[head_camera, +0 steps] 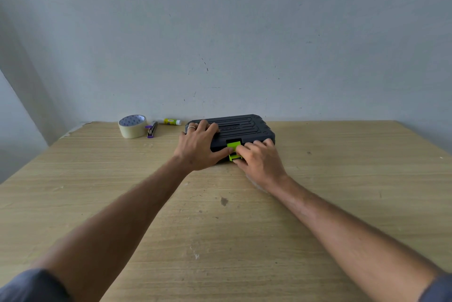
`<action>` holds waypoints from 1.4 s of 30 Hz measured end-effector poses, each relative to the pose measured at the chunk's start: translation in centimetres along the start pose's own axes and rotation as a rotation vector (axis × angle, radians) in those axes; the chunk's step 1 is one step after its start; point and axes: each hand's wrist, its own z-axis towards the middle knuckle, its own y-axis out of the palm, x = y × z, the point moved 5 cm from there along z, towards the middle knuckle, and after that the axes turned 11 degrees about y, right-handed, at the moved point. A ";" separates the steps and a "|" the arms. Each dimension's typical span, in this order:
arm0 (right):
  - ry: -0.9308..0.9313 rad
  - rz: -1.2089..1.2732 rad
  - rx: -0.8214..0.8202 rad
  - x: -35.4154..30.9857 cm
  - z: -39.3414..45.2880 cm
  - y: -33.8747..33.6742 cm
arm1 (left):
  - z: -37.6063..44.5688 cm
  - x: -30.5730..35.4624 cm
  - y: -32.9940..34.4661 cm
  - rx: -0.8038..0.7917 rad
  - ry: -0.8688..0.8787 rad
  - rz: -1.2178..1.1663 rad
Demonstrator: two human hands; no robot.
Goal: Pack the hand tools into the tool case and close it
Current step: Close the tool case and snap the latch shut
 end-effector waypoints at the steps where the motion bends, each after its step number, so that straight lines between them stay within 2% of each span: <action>1: -0.054 -0.034 0.039 0.0 0.3 -0.2 | 0.0 -0.2 0.0 0.006 -0.007 -0.014; 4: -0.137 -0.080 0.065 0.4 1.5 -0.6 | 0.4 -0.8 -0.1 0.002 -0.022 -0.072; 9: -0.185 -0.087 -0.154 1.8 2.8 1.1 | 0.9 -1.3 0.1 0.019 -0.013 -0.157; 12: -0.192 -0.062 -0.110 1.8 2.1 2.1 | 0.9 -1.6 0.5 0.069 0.008 -0.192; 19: -0.261 -0.173 -0.039 1.4 2.0 1.9 | 0.7 -1.3 0.5 0.096 0.018 -0.158; 27: -0.132 0.078 -0.089 1.4 1.6 1.3 | 0.6 -1.3 0.3 0.058 0.014 -0.153; 34: -0.163 0.044 0.062 0.5 0.1 0.7 | 0.5 -1.2 0.2 0.103 0.001 -0.139; 42: -0.127 0.056 0.007 0.5 0.3 0.8 | 0.5 -1.2 0.3 0.112 -0.003 -0.144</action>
